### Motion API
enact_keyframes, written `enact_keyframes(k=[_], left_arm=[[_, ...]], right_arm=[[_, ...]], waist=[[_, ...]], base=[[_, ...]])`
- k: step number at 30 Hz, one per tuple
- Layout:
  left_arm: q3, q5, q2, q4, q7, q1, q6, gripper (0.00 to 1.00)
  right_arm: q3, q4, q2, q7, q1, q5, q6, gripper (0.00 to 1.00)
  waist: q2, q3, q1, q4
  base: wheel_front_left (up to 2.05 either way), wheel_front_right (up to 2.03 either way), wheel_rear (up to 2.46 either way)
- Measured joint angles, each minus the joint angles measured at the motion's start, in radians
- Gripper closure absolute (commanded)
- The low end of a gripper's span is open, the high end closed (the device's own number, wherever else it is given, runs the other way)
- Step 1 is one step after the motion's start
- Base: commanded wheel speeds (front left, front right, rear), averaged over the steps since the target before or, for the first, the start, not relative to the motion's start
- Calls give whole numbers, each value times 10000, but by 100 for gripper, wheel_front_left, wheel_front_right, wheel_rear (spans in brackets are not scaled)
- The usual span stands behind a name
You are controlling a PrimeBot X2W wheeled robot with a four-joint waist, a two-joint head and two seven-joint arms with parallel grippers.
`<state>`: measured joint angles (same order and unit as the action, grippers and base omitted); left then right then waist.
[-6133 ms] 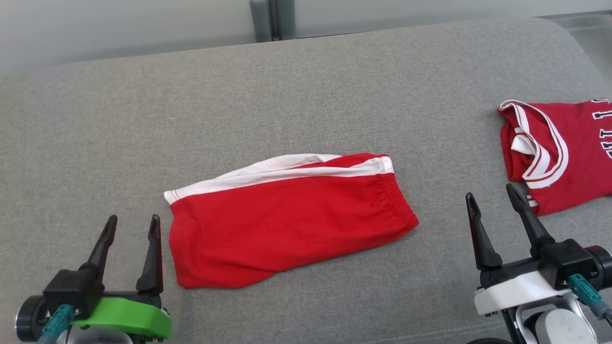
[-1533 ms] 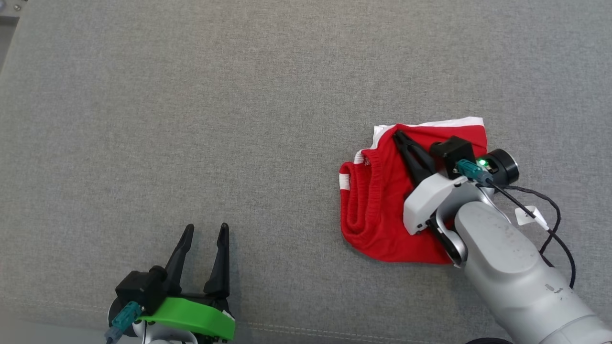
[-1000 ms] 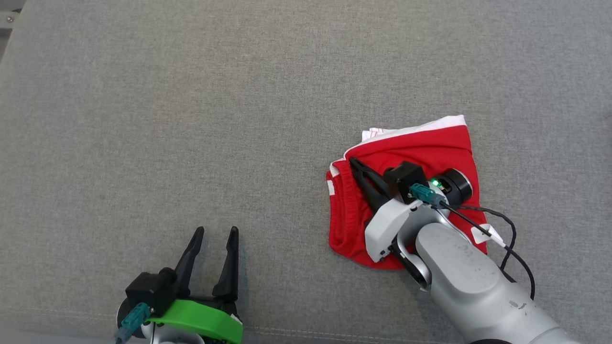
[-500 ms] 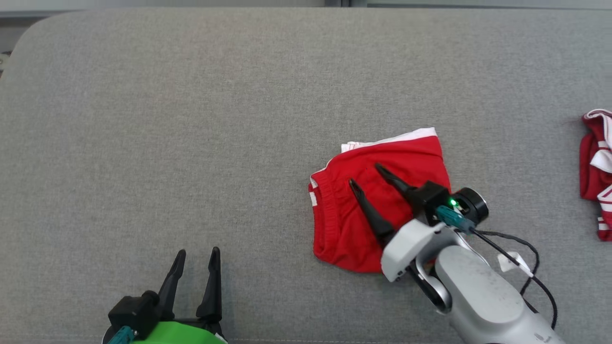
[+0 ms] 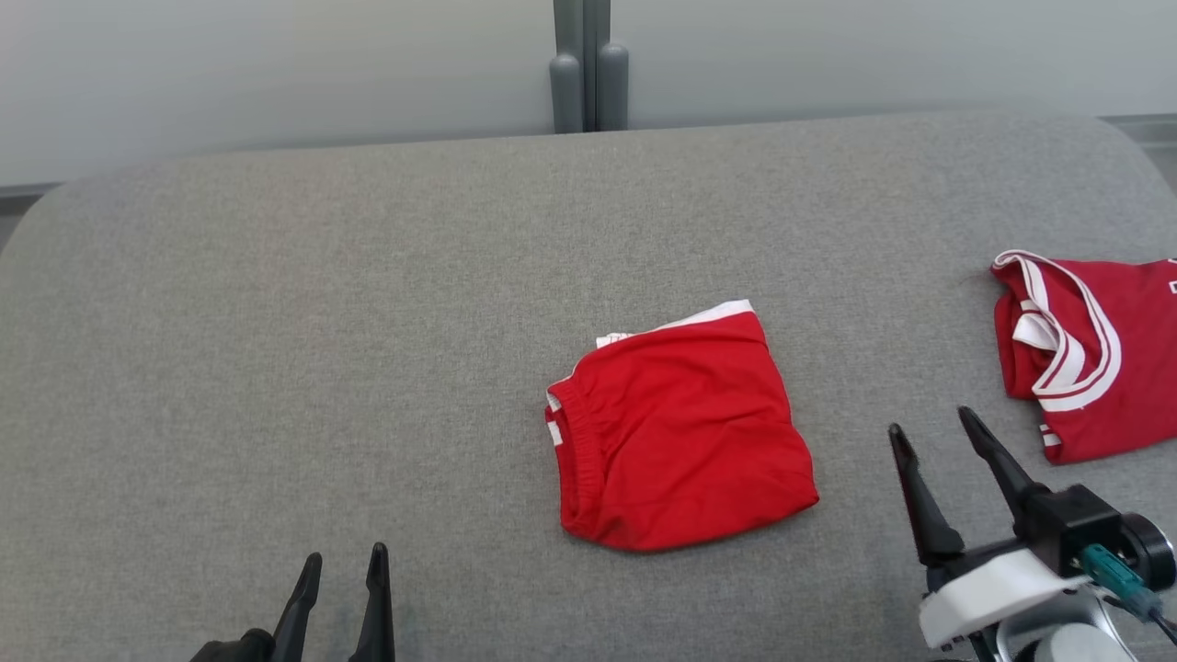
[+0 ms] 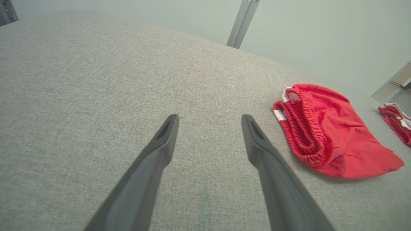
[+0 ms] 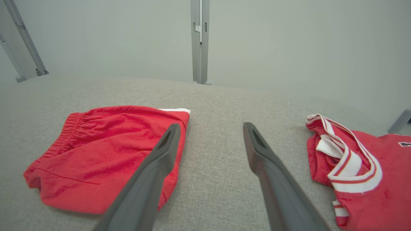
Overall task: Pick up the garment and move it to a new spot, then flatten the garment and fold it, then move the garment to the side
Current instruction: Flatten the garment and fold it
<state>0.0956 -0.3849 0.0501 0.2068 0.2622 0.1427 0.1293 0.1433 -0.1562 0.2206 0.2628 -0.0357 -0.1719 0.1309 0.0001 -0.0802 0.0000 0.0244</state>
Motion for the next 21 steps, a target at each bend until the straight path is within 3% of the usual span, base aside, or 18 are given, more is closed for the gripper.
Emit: enact_keyframes(k=[3,11,21], left_arm=[[-79,123,2,46,0,143,0,0],[-405,652,0,203,0,279,0,0],[-570,782,27,255,0,276,0,0]], right_arm=[[-719,288,-188,0,728,151,-2,0],[-1396,169,-422,0,1786,357,0,0],[-1628,-140,-717,0,1961,512,0,0]], waist=[[0,331,0,-107],[0,834,0,-248],[0,830,0,-140]], base=[[0,0,0],[0,0,0],[0,0,0]])
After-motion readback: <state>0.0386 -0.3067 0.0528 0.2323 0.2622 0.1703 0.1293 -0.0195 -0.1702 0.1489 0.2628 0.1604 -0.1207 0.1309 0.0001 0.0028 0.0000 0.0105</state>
